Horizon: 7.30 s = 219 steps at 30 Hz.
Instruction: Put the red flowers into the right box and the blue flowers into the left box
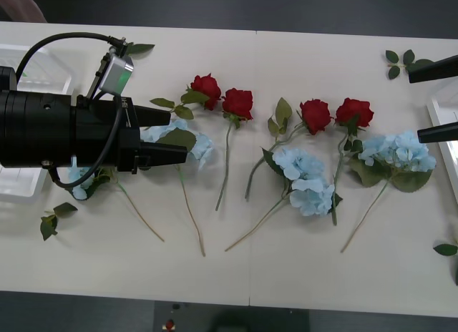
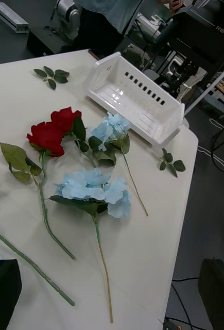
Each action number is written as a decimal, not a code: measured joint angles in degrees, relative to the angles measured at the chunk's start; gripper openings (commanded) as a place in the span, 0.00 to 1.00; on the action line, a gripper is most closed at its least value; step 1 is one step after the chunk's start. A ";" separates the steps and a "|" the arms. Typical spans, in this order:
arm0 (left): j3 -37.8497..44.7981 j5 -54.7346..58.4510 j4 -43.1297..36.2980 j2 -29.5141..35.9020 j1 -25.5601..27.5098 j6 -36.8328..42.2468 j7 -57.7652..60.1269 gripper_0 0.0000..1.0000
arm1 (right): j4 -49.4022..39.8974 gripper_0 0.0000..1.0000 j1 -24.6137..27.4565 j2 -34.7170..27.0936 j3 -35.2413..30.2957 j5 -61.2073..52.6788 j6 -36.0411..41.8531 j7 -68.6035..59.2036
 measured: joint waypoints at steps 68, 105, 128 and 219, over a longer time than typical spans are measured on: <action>-4.75 -47.98 7.27 -0.35 0.30 20.89 73.94 1.00 | -0.73 1.00 0.91 1.37 9.09 45.90 -7.84 -80.69; -28.23 -50.09 33.99 -1.26 -17.39 13.03 74.95 1.00 | -3.44 1.00 15.89 13.68 13.68 61.50 -19.16 -103.11; -28.23 -52.11 34.00 -1.26 -17.38 12.94 75.25 0.00 | -1.30 1.00 15.88 13.82 22.79 66.02 -25.04 -107.71; -25.87 -56.18 34.42 -1.60 -15.65 10.60 76.45 0.55 | -20.58 0.00 7.48 15.64 0.83 1.05 -22.23 -73.05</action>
